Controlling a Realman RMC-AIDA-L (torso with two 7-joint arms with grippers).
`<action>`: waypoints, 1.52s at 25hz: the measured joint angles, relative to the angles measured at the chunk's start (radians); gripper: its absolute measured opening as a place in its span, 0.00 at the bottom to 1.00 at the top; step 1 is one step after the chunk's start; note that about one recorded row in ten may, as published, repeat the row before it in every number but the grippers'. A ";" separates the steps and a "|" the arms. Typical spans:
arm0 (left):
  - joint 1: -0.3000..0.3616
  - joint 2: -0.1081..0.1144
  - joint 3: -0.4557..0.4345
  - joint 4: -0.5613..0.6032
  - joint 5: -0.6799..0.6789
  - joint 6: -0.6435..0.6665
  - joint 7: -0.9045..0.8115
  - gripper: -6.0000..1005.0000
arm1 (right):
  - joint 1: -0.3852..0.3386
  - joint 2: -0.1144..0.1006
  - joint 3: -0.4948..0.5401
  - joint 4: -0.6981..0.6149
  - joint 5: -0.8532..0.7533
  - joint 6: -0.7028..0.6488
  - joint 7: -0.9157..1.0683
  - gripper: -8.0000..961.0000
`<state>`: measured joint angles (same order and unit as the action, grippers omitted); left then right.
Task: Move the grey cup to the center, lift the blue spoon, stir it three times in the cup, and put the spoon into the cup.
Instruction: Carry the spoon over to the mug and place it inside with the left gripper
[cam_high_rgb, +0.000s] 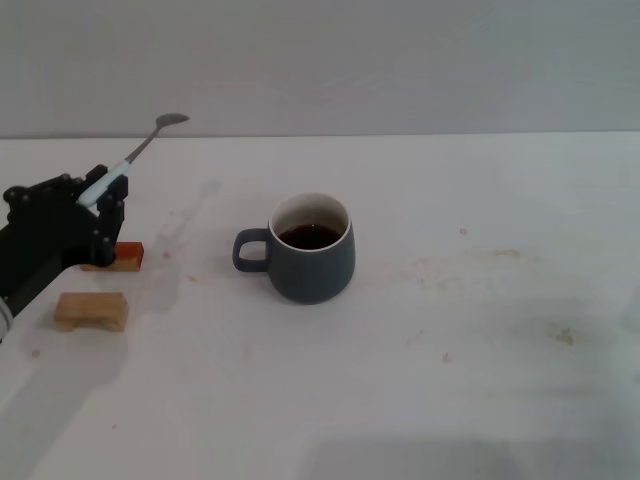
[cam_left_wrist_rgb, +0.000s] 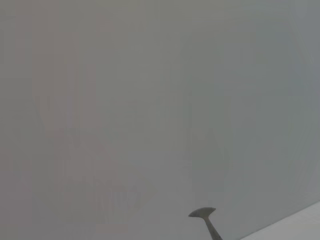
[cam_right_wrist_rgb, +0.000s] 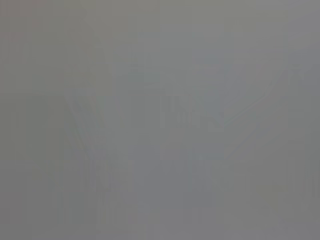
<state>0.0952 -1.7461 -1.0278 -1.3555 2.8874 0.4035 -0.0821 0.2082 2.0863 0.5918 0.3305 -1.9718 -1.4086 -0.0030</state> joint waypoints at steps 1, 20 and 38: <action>0.004 0.004 -0.006 -0.047 0.001 -0.052 0.021 0.18 | -0.003 0.000 0.000 0.000 0.002 -0.003 0.000 0.01; 0.081 0.010 -0.090 -0.554 -0.001 -0.585 0.258 0.18 | -0.047 0.003 0.003 0.008 0.006 -0.009 0.005 0.01; 0.029 -0.251 -0.100 -0.653 -0.054 -1.001 0.645 0.18 | -0.087 0.000 0.009 -0.035 0.060 -0.057 0.003 0.01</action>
<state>0.1246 -1.9966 -1.1277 -2.0088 2.8333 -0.5974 0.5632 0.1211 2.0868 0.6009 0.2951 -1.9114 -1.4654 -0.0001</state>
